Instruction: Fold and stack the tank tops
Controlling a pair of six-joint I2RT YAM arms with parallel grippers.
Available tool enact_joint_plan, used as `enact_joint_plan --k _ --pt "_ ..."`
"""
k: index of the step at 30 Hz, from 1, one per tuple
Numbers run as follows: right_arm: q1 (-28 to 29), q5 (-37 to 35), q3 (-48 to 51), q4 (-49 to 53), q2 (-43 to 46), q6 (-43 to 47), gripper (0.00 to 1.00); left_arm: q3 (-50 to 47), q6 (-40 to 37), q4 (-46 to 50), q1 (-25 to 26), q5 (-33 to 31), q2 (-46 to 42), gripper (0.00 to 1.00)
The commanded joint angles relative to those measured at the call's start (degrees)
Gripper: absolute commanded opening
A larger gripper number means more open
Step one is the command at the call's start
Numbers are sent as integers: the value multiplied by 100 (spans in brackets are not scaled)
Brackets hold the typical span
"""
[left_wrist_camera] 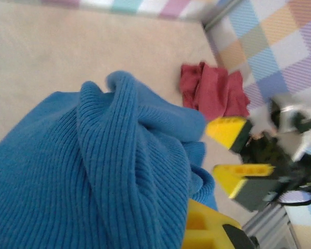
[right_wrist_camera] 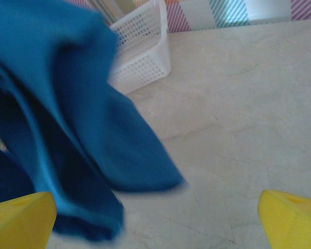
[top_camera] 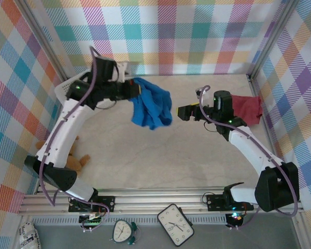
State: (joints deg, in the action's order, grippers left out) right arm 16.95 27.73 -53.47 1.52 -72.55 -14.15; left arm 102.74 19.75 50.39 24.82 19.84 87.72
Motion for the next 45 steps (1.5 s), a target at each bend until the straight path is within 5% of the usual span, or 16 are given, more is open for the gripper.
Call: enact_joint_plan --k 1,6,9,13,16,28,39,45 --pt "28 144 274 275 323 157 99 -1224 1015 -1276 324 330 194 0" --pt "34 14 961 354 597 -31 96 -2023 1048 -1806 733 -25 1176 20" --pt "200 -191 1284 353 620 -197 93 -1920 804 -1369 663 -1190 1690 36" --pt "622 -907 1442 495 577 -297 91 -2136 844 -1507 419 -1636 1548 56" --pt "946 -1235 1549 399 499 -492 88 -2047 628 -1061 419 -1897 1237 61" --pt "1940 -1626 1083 -312 -940 -272 70 -4587 1479 -1655 1144 -1303 -342 67" --pt "2334 -2047 536 -613 -2034 -27 57 -5125 1488 -2514 1350 -1114 172 61" --pt "2350 -2332 418 -531 -2281 9 40 -4932 1273 -2613 1350 -1057 751 50"
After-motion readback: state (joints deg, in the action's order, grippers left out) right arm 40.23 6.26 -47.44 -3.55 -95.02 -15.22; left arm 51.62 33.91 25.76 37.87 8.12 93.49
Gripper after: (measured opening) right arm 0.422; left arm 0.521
